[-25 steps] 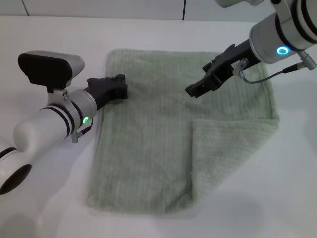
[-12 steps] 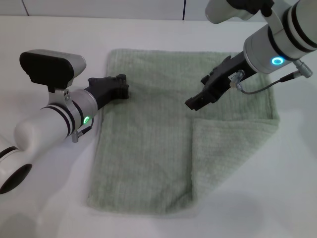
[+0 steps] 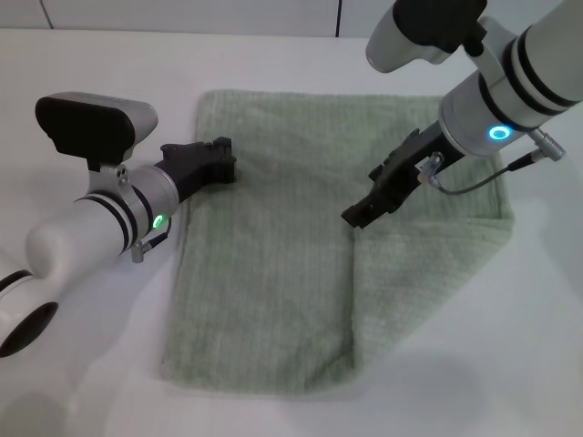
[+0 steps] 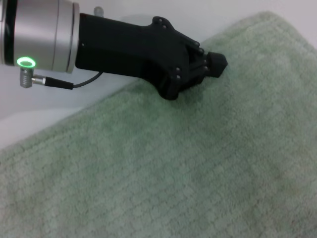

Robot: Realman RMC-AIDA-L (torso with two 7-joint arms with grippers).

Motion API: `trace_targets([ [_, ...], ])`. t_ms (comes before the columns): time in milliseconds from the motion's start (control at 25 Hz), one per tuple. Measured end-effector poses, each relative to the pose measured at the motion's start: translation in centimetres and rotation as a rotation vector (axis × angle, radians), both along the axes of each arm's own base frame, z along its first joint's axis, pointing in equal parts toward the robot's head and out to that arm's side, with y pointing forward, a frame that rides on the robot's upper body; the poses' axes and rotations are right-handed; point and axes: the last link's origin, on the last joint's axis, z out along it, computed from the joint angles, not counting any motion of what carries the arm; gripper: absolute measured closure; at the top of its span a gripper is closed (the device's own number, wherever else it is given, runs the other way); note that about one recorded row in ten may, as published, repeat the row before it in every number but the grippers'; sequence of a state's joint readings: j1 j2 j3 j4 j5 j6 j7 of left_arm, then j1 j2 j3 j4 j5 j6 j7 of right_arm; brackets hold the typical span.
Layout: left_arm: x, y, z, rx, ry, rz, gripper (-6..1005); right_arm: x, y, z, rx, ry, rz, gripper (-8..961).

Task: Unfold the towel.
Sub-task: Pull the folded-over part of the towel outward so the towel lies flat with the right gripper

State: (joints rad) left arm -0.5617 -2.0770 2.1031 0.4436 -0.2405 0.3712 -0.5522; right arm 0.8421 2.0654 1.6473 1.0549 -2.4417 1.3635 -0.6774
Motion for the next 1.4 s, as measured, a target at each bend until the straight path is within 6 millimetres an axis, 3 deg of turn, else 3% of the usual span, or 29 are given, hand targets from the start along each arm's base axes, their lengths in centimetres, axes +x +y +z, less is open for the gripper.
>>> trace_targets([
  [1400, 0.3, 0.0, -0.1, -0.008, 0.012, -0.021, 1002, 1.8, 0.0, -2.2, -0.022, -0.028, -0.035, 224],
])
